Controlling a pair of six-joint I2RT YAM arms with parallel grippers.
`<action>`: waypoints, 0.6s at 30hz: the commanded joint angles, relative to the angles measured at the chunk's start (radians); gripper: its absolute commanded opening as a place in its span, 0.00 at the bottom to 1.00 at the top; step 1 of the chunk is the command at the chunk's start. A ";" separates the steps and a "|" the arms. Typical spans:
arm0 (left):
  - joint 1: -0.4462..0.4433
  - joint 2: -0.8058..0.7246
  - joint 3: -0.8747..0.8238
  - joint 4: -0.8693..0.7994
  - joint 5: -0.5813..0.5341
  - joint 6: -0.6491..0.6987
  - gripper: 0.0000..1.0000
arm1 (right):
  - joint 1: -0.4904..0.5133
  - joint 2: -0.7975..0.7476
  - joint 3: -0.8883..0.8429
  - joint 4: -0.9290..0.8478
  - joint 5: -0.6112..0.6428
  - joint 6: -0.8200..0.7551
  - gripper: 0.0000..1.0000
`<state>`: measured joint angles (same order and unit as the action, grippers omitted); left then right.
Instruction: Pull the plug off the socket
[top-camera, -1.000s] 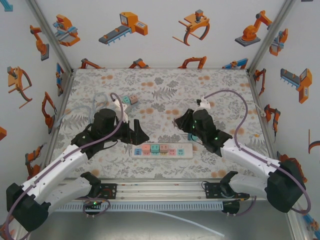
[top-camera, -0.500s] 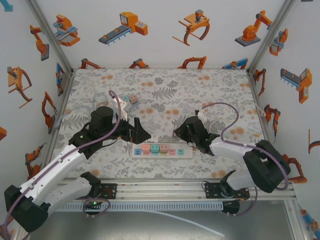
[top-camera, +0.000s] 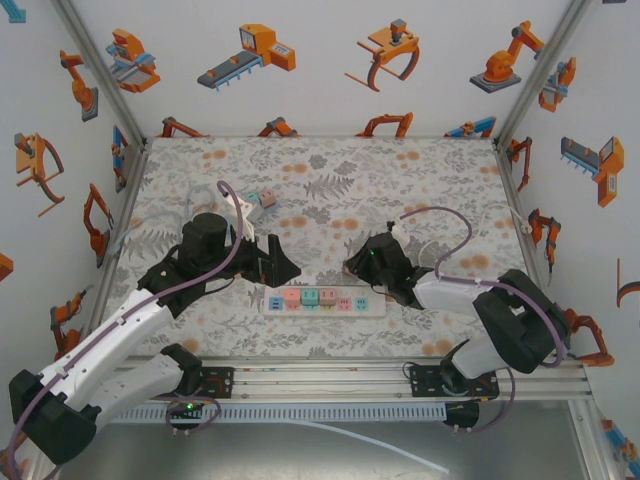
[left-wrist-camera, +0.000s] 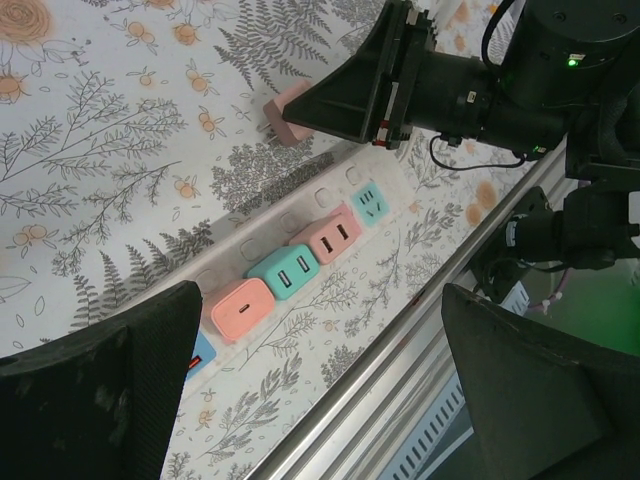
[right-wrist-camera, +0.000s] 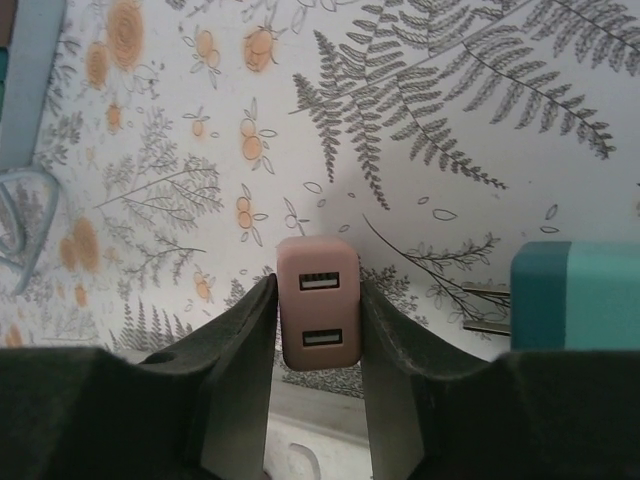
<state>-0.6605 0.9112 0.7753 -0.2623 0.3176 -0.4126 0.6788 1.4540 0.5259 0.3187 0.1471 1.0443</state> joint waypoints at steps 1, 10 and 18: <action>-0.004 0.006 -0.016 -0.005 -0.011 0.020 0.97 | -0.002 -0.010 0.033 -0.152 0.040 -0.065 0.40; -0.004 0.014 -0.022 -0.017 -0.037 0.018 0.97 | -0.002 -0.081 0.058 -0.269 0.084 -0.134 0.44; -0.004 0.020 -0.016 -0.072 -0.121 0.015 0.97 | -0.002 -0.170 0.095 -0.345 0.114 -0.223 0.50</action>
<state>-0.6605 0.9298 0.7616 -0.3042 0.2340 -0.4126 0.6788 1.3262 0.5743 0.0284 0.2119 0.8852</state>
